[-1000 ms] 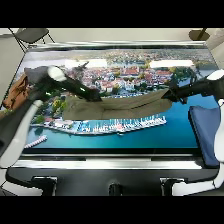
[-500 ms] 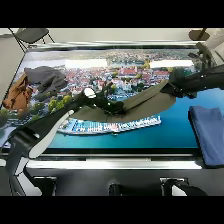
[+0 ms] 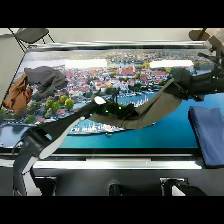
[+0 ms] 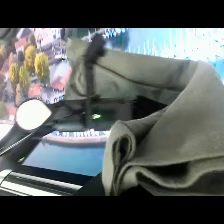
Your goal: Fold the shirts.
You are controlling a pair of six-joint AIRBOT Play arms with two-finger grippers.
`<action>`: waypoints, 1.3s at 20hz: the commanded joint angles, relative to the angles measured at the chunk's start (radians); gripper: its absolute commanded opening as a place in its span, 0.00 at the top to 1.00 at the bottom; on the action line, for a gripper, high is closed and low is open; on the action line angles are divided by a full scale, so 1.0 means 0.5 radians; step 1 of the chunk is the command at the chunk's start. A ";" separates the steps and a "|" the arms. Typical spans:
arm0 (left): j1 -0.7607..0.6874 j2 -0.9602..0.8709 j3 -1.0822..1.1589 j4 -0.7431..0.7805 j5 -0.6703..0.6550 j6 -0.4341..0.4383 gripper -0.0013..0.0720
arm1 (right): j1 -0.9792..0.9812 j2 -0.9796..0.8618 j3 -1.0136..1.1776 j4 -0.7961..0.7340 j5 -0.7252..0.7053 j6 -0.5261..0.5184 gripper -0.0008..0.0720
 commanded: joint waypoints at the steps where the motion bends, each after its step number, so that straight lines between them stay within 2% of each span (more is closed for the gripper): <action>1: 0.196 0.323 0.000 0.728 -0.091 -0.065 0.95 | 0.103 -0.143 0.002 0.127 -0.190 -0.021 0.93; 3: 0.411 0.604 0.000 1.154 -0.171 -0.163 0.95 | 0.334 -0.278 0.002 0.134 -0.400 -0.025 0.93; 5: 0.651 0.867 0.000 1.341 -0.240 -0.175 0.95 | 0.578 -0.439 0.002 0.192 -0.649 -0.024 0.93; 8: 0.994 1.191 0.000 1.383 -0.320 -0.175 0.95 | 0.843 -0.713 0.002 0.446 -0.962 -0.026 0.93; 11: 1.205 1.418 -0.001 1.383 -0.396 -0.175 0.95 | 0.982 -0.975 0.002 0.580 -1.164 -0.024 0.93; 17: 1.241 1.619 -0.001 1.382 -0.562 -0.174 0.95 | 1.083 -1.270 0.002 0.623 -1.382 0.099 0.92; 18: 1.223 1.621 -0.001 1.381 -0.562 -0.174 0.94 | 1.086 -1.292 0.002 0.623 -1.384 0.121 0.76; 19: 1.217 1.620 -0.003 1.380 -0.561 -0.174 0.94 | 1.086 -1.304 0.002 0.621 -1.376 0.118 0.41; 20: 1.207 1.619 -0.011 1.384 -0.560 -0.174 0.94 | 1.085 -1.302 0.002 0.615 -1.363 0.096 0.15; 21: 1.208 1.619 -0.021 1.388 -0.559 -0.174 0.94 | 1.056 -1.284 0.002 0.613 -1.323 0.052 0.13; 23: 1.208 1.619 -0.040 1.389 -0.564 -0.173 0.94 | 0.932 -1.212 0.002 0.517 -1.205 -0.004 0.13; 26: 1.210 1.620 -0.053 1.427 -0.575 -0.172 0.94 | 0.637 -1.036 0.002 0.074 -0.883 0.015 0.14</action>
